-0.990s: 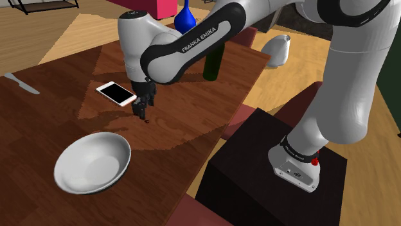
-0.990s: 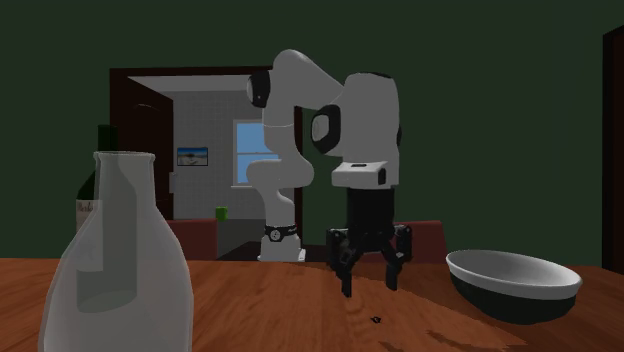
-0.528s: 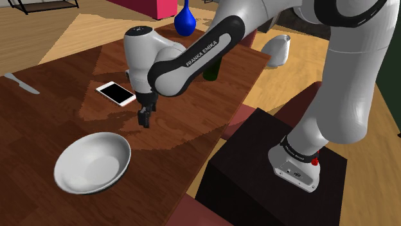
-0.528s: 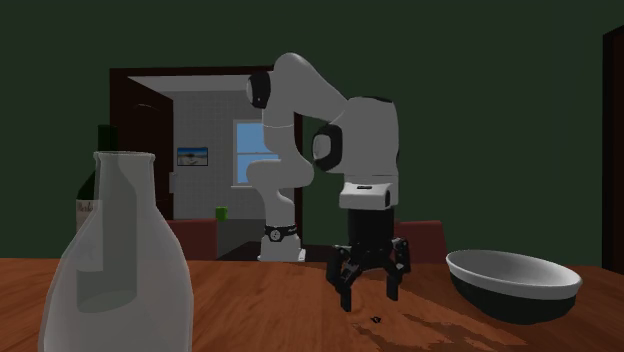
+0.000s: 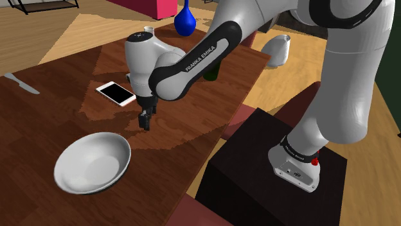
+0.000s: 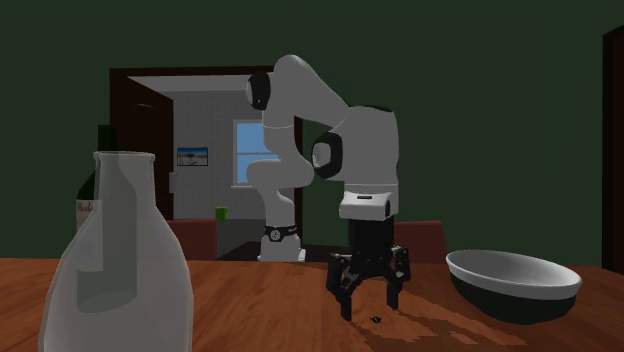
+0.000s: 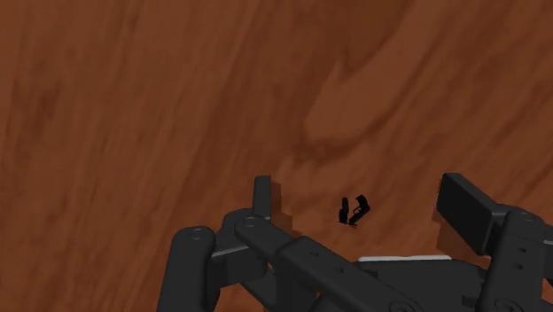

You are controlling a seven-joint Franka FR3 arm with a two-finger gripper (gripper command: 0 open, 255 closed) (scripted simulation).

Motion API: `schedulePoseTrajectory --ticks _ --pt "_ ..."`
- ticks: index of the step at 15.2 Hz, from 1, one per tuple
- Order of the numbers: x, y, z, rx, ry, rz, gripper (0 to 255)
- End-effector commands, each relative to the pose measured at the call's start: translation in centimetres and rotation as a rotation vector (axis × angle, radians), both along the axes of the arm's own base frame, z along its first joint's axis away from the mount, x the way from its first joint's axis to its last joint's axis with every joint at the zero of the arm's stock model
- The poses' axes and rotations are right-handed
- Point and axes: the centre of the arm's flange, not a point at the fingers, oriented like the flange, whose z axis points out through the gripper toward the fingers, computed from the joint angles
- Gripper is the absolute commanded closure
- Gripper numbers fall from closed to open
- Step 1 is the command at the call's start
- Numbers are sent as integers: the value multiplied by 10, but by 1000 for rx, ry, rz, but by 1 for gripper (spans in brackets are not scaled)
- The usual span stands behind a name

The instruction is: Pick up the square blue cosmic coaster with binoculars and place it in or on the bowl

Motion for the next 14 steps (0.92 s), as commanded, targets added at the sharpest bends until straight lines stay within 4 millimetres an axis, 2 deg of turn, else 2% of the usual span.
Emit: schedulePoseTrajectory --ticks 1,2,11,14 --pt "0 0 0 0 0 0 0" --pt "0 0 0 0 0 0 255" --pt "0 0 0 0 0 0 255" --pt "0 0 16 0 0 0 255"
